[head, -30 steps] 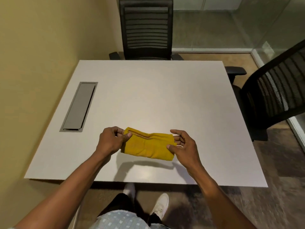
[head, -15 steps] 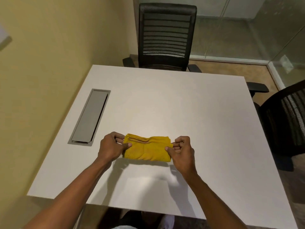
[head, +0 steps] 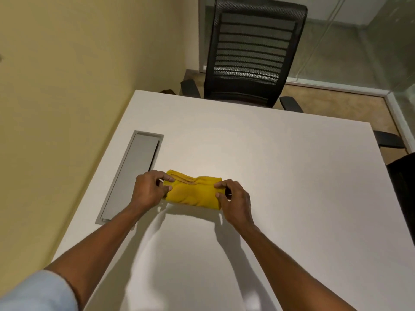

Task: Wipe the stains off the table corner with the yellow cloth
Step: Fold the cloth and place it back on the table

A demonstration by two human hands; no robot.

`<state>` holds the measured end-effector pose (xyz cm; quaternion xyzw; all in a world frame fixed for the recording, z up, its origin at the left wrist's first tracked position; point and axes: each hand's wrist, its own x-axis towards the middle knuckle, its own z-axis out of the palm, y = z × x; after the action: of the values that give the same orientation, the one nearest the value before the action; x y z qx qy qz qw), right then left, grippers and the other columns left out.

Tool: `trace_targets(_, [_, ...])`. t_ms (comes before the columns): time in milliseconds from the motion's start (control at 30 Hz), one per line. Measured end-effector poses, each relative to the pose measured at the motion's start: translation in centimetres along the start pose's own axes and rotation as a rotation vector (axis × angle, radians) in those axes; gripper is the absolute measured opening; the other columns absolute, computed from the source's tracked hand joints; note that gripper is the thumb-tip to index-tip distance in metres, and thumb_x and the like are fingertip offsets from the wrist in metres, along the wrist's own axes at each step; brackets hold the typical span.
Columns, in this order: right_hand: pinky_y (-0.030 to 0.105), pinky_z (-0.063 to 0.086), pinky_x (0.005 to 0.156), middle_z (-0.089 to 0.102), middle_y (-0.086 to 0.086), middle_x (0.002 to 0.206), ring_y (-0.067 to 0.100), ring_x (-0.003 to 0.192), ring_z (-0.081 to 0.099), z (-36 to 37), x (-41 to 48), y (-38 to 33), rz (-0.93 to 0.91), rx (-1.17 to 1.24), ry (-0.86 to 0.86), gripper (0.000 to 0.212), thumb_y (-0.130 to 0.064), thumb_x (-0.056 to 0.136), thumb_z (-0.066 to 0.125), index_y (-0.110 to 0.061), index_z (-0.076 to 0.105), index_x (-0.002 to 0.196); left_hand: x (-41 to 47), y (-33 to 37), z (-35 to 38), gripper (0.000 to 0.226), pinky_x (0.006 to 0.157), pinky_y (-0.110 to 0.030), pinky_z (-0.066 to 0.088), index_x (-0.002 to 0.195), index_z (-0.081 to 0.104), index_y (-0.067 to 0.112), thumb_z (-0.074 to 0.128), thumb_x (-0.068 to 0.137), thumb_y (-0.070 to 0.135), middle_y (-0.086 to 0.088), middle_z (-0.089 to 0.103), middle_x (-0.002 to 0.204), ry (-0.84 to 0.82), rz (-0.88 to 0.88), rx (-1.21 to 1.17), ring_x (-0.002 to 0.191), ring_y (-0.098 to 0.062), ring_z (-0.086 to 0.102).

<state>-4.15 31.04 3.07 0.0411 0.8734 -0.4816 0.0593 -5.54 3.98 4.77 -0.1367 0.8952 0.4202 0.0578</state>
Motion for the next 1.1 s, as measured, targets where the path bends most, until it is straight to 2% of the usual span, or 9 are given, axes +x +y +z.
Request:
trace_targets(367, [0.029,0.047,0.083,0.068,0.0,0.113,0.02,0.1,0.065,5.9,6.6,1.2,0.122,-0.152,-0.061,0.03,-0.008,0.091,0.07,-0.028,0.069,0.113,7.5,-4.9,0.5,0.035,0.08,-0.044,0.061,0.105,0.083,0.006,0.093,0.075,-0.008,-0.012,0.078,0.108,-0.068,0.05,0.1,0.082,-0.029,0.068])
trace_targets(567, [0.028,0.044,0.081,0.064,0.008,0.113,0.028,0.103,0.065,7.7,7.4,2.3,0.14,-0.208,-0.051,0.03,-0.007,0.093,0.065,-0.024,0.071,0.118,8.5,-6.7,2.1,0.039,0.084,-0.046,0.06,0.108,0.078,0.006,0.084,0.073,-0.011,-0.018,0.073,0.11,-0.118,0.001,0.211,0.094,-0.039,0.07])
trace_targets(667, [0.037,0.053,0.091,0.056,0.009,0.131,0.031,0.12,0.058,8.3,6.9,2.0,0.1,-0.304,-0.042,0.04,-0.01,0.095,0.058,-0.022,0.065,0.132,8.0,-7.1,2.4,0.045,0.09,-0.047,0.055,0.122,0.071,0.0,0.079,0.079,-0.01,-0.024,0.062,0.127,-0.119,-0.009,0.323,0.112,-0.042,0.065])
trace_targets(733, [0.047,0.054,0.1,0.046,0.012,0.15,0.033,0.134,0.049,8.6,5.9,1.7,0.018,-0.465,-0.043,0.051,-0.015,0.095,0.057,-0.02,0.054,0.146,7.2,-6.9,2.6,0.051,0.102,-0.05,0.052,0.135,0.063,-0.001,0.081,0.087,0.003,-0.024,0.055,0.143,-0.113,0.054,0.447,0.129,-0.043,0.058])
trace_targets(800, [0.049,0.051,0.108,0.043,0.02,0.158,0.04,0.141,0.048,8.9,5.0,1.8,-0.17,-0.609,-0.061,0.055,-0.014,0.095,0.059,-0.01,0.05,0.149,6.1,-6.8,3.0,0.067,0.116,-0.055,0.047,0.148,0.055,-0.002,0.084,0.092,0.019,-0.027,0.046,0.162,-0.123,0.221,0.548,0.148,-0.046,0.047])
trace_targets(867, [0.05,0.041,0.119,0.037,0.026,0.164,0.044,0.152,0.038,9.5,4.2,2.0,-0.34,-0.689,-0.132,0.055,-0.012,0.097,0.057,-0.002,0.049,0.151,5.2,-6.9,3.5,0.079,0.127,-0.059,0.039,0.157,0.046,-0.009,0.08,0.096,0.03,-0.031,0.034,0.172,-0.166,0.449,0.644,0.16,-0.047,0.035])
trace_targets(933, [0.05,0.027,0.129,0.021,0.022,0.172,0.04,0.161,0.02,10.2,3.8,1.9,-0.375,-0.691,-0.269,0.061,-0.017,0.102,0.05,-0.003,0.036,0.16,4.4,-7.5,4.5,0.085,0.135,-0.057,0.023,0.167,0.028,-0.007,0.063,0.104,0.039,-0.028,0.013,0.179,-0.252,0.603,0.751,0.169,-0.043,0.013])
trace_targets(1033, [0.048,0.011,0.133,-0.001,0.015,0.176,0.032,0.165,-0.001,11.1,4.2,1.9,-0.301,-0.722,-0.431,0.067,-0.029,0.109,0.04,-0.008,0.013,0.167,4.0,-9.3,5.3,0.092,0.139,-0.05,0.002,0.172,0.003,0.0,0.037,0.11,0.06,-0.021,-0.012,0.18,-0.38,0.557,0.821,0.169,-0.034,-0.014])
trace_targets(1100, [0.047,0.007,0.134,-0.003,0.015,0.176,0.03,0.165,-0.005,11.1,4.5,2.2,-0.256,-0.759,-0.456,0.073,-0.041,0.109,0.039,-0.008,0.009,0.167,4.1,-10.5,5.2,0.11,0.138,-0.048,-0.01,0.169,-0.013,0.001,0.026,0.104,0.08,-0.019,-0.027,0.177,-0.421,0.462,0.872,0.167,-0.033,-0.025])
